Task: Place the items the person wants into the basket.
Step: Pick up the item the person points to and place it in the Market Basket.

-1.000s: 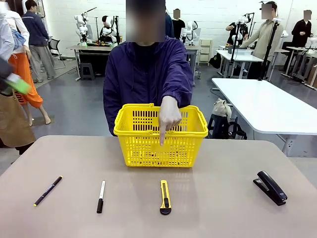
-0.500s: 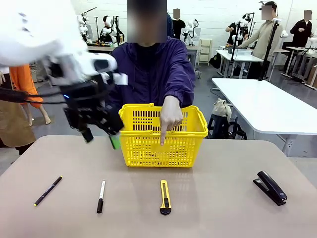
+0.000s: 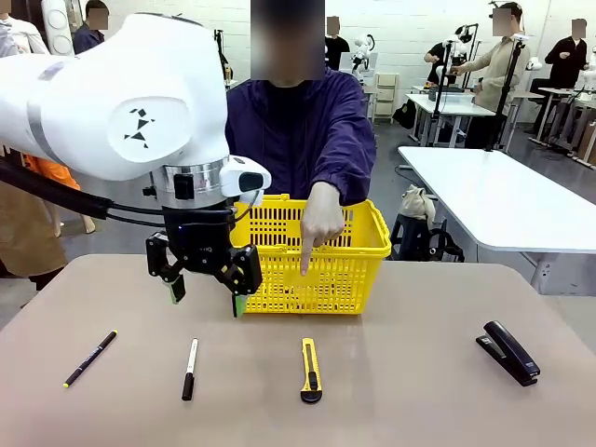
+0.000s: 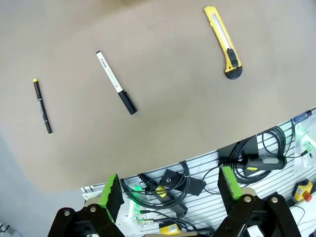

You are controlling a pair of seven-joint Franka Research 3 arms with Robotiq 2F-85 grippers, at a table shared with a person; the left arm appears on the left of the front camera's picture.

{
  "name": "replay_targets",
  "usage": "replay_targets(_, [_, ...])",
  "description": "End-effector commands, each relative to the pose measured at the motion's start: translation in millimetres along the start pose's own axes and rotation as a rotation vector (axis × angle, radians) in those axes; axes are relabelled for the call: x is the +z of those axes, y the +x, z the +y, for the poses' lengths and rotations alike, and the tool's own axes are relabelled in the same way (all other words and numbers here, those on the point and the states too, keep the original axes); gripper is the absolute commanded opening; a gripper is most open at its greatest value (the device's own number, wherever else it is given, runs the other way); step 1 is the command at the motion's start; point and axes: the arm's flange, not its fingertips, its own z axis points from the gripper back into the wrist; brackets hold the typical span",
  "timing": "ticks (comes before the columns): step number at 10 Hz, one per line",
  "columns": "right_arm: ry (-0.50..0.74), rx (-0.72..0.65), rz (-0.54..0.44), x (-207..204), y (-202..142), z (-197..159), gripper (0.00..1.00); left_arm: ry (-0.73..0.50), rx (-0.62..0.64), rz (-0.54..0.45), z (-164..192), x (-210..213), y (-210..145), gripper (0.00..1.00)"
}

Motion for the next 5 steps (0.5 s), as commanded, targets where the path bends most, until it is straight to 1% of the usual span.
replay_targets(1, [0.008, -0.004, -0.009, -0.3, 1.2, -0.8, 1.00, 0.006, -0.017, -0.005, -5.6, 0.3, -3.0, 1.00])
replay_targets(5, [0.008, -0.004, -0.009, -0.3, 1.2, -0.8, 1.00, 0.006, -0.017, -0.005, -5.6, 0.3, -3.0, 1.00])
